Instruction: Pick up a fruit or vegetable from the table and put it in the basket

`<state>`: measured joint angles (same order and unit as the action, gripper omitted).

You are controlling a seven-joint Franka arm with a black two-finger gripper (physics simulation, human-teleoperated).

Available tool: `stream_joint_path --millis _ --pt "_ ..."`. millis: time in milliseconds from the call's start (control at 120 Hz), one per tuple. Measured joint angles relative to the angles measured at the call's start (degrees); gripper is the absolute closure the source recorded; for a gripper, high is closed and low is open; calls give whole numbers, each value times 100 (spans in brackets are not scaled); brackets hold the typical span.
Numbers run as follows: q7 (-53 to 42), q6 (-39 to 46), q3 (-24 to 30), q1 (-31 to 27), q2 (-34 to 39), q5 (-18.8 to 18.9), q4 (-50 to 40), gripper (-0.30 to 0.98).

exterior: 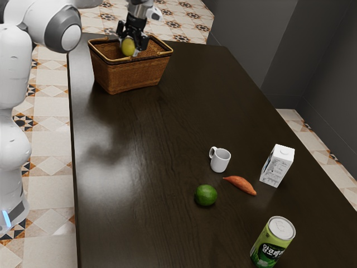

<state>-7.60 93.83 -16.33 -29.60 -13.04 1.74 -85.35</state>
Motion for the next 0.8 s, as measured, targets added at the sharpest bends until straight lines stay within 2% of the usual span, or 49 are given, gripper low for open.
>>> stream_joint_path --millis 625,800 --pt "9 229 9 0 -122 -123 -233 26" --pt "-4 261 8 17 -131 -143 -246 17"
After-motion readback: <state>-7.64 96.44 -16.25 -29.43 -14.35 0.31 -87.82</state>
